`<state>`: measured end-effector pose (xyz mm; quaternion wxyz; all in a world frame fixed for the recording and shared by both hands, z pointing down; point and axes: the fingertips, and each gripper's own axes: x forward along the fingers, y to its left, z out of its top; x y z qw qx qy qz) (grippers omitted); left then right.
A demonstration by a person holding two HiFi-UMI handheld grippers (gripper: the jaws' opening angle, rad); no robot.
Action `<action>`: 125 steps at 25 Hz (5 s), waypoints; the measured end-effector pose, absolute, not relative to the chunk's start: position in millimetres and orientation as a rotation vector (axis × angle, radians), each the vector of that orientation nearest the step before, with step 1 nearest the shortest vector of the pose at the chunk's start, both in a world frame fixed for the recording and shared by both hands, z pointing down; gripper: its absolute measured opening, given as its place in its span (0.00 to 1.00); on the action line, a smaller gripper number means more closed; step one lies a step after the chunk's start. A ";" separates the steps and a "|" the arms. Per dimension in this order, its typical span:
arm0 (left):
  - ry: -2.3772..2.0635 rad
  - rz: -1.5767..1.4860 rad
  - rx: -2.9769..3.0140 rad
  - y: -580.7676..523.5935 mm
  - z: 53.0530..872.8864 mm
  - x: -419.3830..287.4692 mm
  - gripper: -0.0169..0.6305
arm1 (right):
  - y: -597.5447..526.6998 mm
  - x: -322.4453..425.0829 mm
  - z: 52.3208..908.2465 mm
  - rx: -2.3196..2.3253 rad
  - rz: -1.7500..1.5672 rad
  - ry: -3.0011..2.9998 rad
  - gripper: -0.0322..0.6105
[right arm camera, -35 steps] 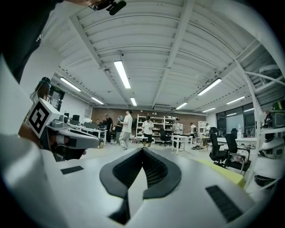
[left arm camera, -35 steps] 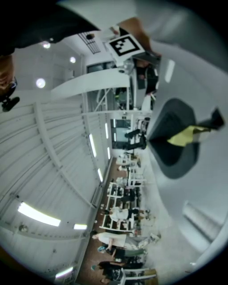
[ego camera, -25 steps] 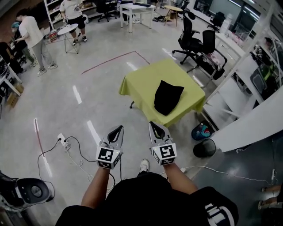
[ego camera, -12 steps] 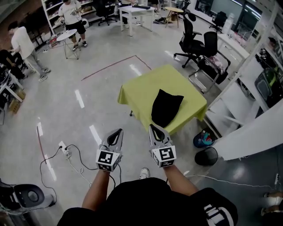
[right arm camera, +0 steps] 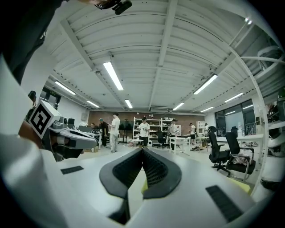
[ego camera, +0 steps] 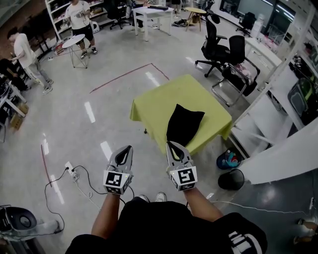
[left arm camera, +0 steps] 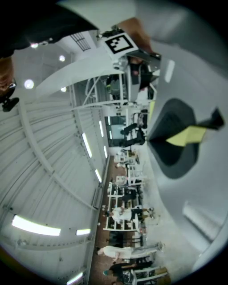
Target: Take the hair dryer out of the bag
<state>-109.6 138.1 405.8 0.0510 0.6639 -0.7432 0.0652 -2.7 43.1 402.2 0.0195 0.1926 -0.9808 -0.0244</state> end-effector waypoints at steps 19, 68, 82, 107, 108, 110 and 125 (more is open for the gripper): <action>-2.131 0.257 2.322 2.2 393.7 -183.7 0.04 | -57.6 -77.3 376.8 0.882 -0.126 -3.006 0.06; -1.069 0.890 2.623 -85.1 671.1 -64.5 0.04 | -130.6 28.4 589.3 1.460 0.556 -2.431 0.06; -0.964 1.450 2.789 -71.0 732.1 -48.2 0.28 | -112.2 26.9 640.7 1.369 0.678 -2.375 0.06; -0.998 1.216 2.703 -142.3 673.5 -32.3 0.05 | -72.3 8.2 688.1 1.082 0.615 -2.348 0.06; -0.994 1.195 2.703 -146.3 668.4 -32.3 0.05 | -73.9 6.4 687.7 1.080 0.612 -2.352 0.06; -0.985 1.149 2.706 -155.0 657.7 -31.8 0.05 | -78.1 1.9 687.0 1.073 0.606 -2.363 0.06; -0.992 1.065 2.820 -233.0 601.8 -29.9 0.05 | -148.6 -24.7 672.5 1.045 0.435 -2.412 0.06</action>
